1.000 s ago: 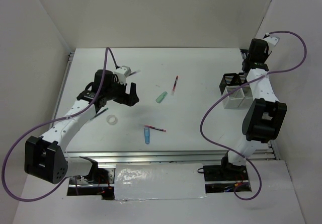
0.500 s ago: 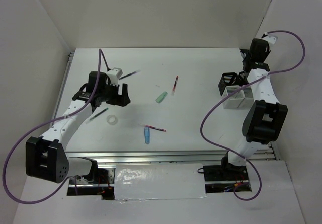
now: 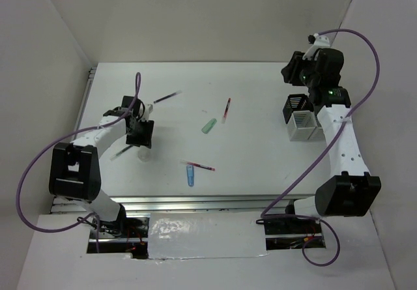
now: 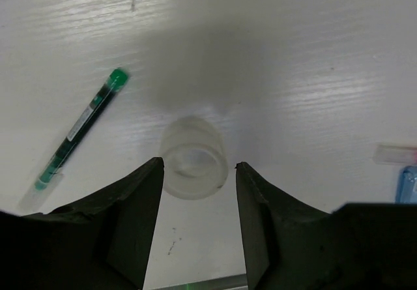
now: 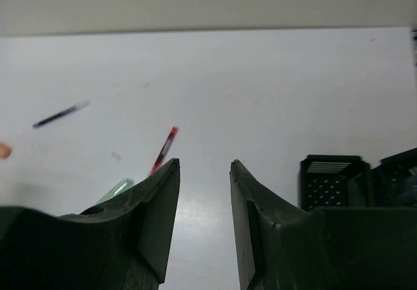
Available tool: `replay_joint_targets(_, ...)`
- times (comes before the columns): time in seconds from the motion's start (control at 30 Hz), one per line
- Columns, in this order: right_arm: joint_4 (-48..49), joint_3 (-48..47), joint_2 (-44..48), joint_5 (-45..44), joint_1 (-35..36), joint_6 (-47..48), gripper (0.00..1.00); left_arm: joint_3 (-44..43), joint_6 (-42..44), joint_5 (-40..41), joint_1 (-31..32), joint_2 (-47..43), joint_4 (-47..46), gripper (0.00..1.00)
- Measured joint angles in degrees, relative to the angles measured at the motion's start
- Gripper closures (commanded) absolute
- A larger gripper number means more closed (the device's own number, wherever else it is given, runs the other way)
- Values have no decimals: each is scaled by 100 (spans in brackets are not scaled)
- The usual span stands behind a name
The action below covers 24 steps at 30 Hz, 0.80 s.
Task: Sort the stationery into containers
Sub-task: Pick up the stationery from the center of the board.
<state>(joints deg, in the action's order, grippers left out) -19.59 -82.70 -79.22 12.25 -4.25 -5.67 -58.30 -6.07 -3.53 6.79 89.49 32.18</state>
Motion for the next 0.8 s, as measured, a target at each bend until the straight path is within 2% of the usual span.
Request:
replay_joint_targets(0.27, -520, 356, 2, 599, 498, 229, 57, -116, 13, 240, -269, 181, 170, 42)
replay_joint_targets(0.47, -588, 361, 2, 697, 855, 374, 57, -116, 46, 284, -415, 470, 221, 54)
replay_joint_targets(0.63, -647, 365, 2, 793, 946, 413, 57, -116, 136, 278, -479, 632, 249, 56)
replay_joint_targets(0.8, -726, 474, 59, 988, 1036, 356, 53, -116, 157, 170, -483, 643, 247, 71)
